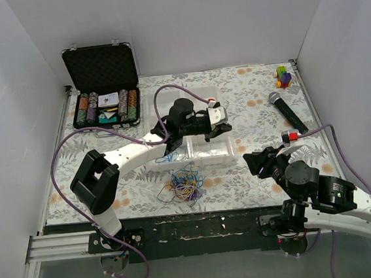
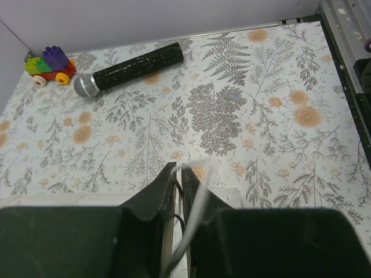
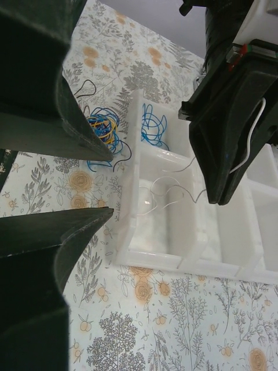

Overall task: Untangle the cables
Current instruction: Place the cable in the bin.

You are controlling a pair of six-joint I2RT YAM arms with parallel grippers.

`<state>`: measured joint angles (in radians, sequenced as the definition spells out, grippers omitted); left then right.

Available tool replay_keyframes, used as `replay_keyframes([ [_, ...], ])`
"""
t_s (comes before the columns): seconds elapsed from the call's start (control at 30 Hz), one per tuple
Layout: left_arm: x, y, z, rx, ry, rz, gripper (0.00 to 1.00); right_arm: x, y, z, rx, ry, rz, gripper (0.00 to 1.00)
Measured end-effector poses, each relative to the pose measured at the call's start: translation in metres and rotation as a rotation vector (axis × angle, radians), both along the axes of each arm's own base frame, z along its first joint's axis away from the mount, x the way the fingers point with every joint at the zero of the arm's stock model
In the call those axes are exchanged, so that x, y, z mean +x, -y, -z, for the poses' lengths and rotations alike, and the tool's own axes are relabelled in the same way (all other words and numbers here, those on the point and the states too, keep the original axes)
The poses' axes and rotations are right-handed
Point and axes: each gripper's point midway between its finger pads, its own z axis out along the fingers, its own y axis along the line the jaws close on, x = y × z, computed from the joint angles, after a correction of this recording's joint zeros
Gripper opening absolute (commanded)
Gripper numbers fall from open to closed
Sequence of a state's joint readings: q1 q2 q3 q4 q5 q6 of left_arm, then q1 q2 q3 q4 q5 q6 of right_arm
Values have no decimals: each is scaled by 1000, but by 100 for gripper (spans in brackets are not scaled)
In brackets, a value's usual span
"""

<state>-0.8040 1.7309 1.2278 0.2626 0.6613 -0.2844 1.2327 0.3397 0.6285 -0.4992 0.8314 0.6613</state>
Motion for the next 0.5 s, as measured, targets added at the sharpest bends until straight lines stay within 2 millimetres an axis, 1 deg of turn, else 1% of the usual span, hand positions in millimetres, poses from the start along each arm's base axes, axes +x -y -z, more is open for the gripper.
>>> replay_keyframes([
  [0.2, -5, -2, 14, 22, -22, 5, 22, 0, 0, 0, -7, 3, -2, 45],
  [0.4, -18, -17, 58, 104, -96, -3, 22, 0, 1, -4, -3, 7, -2, 45],
  [0.5, -23, -25, 68, 130, -116, -16, 20, 0, 1, -6, -4, 7, -1, 46],
])
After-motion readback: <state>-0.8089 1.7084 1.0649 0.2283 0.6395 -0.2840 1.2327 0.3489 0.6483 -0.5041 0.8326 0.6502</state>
